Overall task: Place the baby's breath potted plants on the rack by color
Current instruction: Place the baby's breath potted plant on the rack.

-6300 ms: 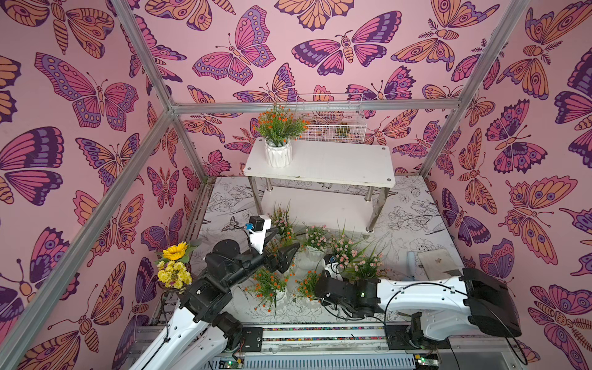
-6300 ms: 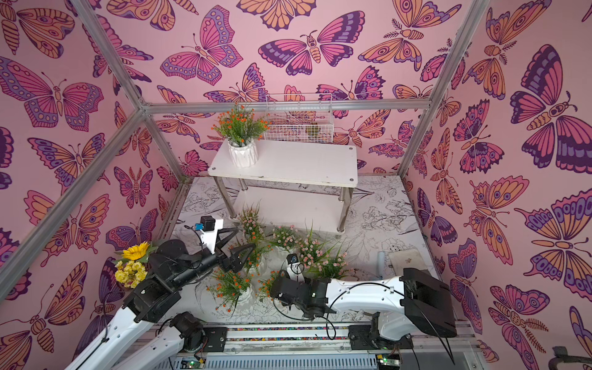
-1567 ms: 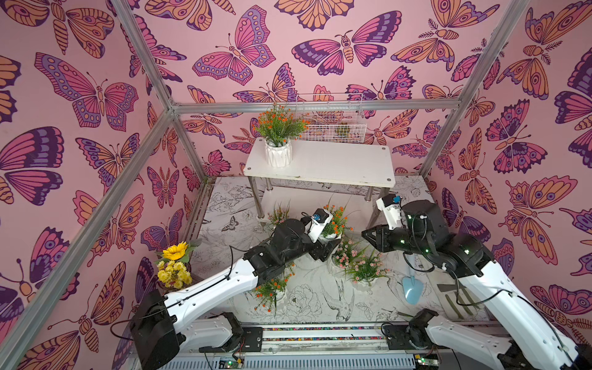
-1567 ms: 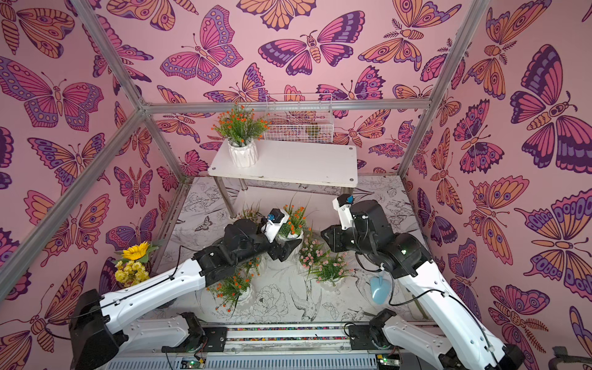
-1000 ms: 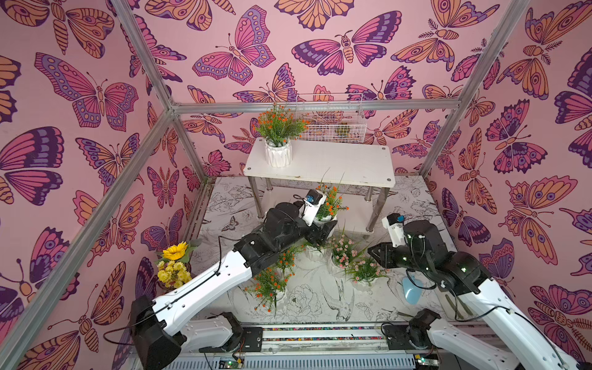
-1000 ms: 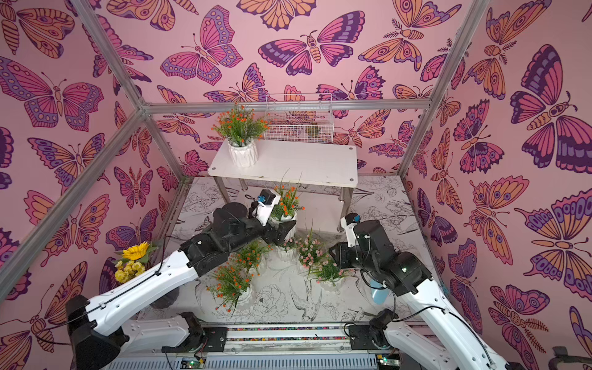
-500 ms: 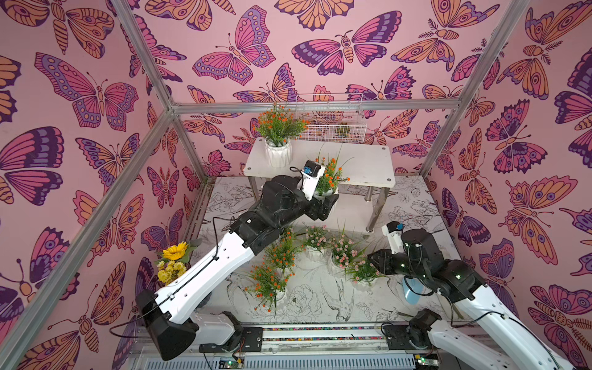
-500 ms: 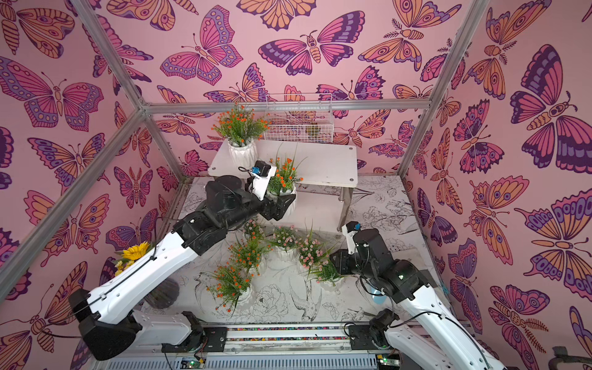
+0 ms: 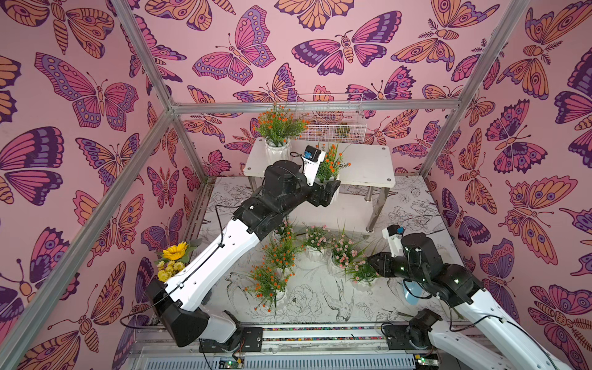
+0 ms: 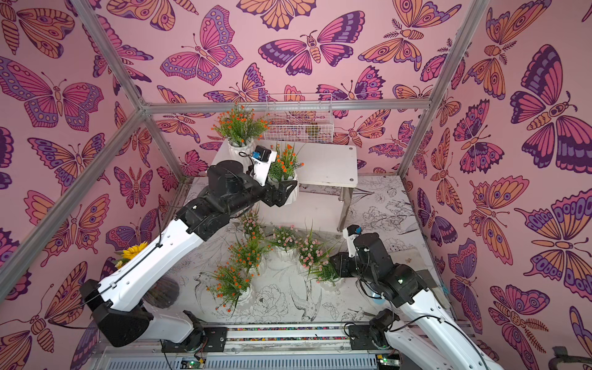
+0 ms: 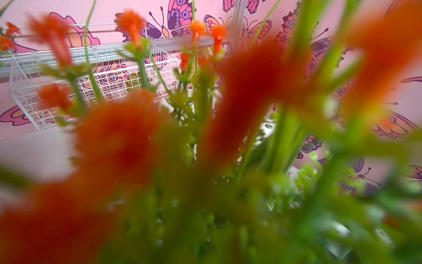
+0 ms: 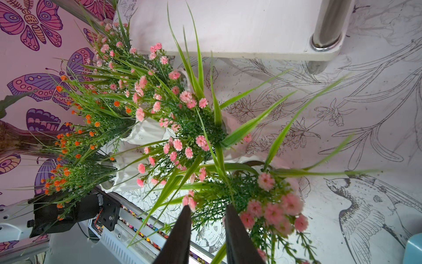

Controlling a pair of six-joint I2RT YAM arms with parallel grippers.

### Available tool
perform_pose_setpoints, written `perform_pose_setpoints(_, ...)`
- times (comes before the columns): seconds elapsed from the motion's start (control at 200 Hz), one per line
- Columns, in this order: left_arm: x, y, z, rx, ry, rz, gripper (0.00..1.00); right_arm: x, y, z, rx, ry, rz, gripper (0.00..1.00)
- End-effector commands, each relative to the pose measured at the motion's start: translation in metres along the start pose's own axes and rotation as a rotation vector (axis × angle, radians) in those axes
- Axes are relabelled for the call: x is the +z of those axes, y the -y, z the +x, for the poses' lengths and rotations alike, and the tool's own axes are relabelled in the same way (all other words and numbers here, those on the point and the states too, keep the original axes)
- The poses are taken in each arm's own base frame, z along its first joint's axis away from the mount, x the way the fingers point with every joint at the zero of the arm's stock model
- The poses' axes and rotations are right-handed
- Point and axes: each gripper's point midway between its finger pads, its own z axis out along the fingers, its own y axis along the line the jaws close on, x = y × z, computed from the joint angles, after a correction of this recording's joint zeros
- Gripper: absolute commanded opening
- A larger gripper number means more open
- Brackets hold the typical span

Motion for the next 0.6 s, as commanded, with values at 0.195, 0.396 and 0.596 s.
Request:
perform_pose_setpoints(0.195,0.002,-0.013,-0.05,0.01,0.142,-0.049,0.69,0.001,0.001,0.0,0.011,0.01,-0.009,0.28)
perform_pose_setpoints(0.396,0.018,-0.028,-0.057,0.029,0.15,-0.124,0.69,0.0,0.002,0.001,0.012,0.01,-0.006,0.28)
perform_pose_setpoints(0.596,0.033,-0.047,-0.061,0.024,0.159,-0.224,0.69,-0.001,0.004,0.002,0.012,0.014,0.001,0.28)
